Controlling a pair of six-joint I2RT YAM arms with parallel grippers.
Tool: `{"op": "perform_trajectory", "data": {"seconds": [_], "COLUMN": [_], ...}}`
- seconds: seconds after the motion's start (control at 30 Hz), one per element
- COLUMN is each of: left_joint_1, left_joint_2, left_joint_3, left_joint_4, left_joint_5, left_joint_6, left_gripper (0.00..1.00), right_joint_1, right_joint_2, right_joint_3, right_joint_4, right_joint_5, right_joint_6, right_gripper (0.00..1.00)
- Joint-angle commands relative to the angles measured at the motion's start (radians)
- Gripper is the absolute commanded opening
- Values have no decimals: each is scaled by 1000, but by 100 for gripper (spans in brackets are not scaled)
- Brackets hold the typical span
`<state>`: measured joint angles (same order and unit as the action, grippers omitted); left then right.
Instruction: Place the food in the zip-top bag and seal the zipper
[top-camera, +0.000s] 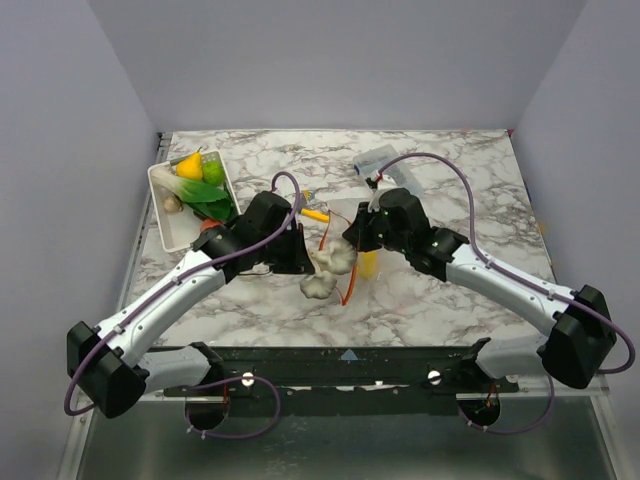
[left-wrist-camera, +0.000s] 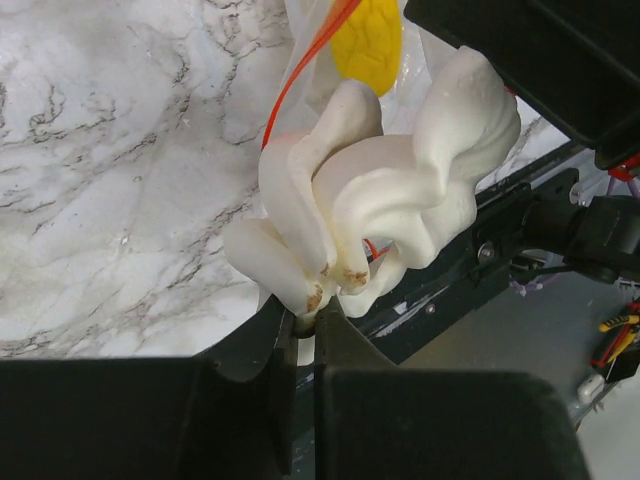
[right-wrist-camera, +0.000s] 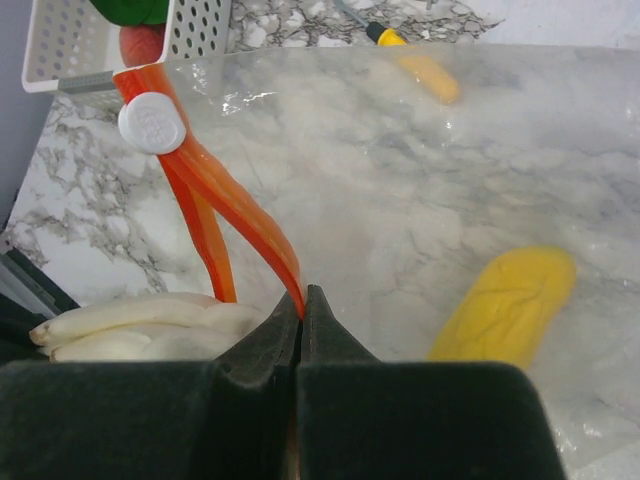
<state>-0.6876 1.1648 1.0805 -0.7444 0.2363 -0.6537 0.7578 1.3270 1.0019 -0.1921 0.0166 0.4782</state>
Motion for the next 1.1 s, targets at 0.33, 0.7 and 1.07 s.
{"op": "perform_trajectory", "data": {"seconds": [0.33, 0.7, 1.07], "left_joint_1": [-7, -51, -99], "left_joint_2": [147, 147, 242], "left_joint_3": [131, 134, 273], "left_joint_4": [-128, -163, -342], "left_joint_5": [-227, -337, -515], "left_joint_6": [-206, -244, -308], "left_gripper": [0, 0, 0], "right_joint_1": [-3, -3, 18], "right_joint_2": [-21, -47, -16], "right_joint_3": [-18, -29, -45], "right_joint_4": [25, 68, 32], "right_joint_5": [-113, -132, -42], "right_joint_6": [82, 218, 316], "right_gripper": [1, 1, 1]}}
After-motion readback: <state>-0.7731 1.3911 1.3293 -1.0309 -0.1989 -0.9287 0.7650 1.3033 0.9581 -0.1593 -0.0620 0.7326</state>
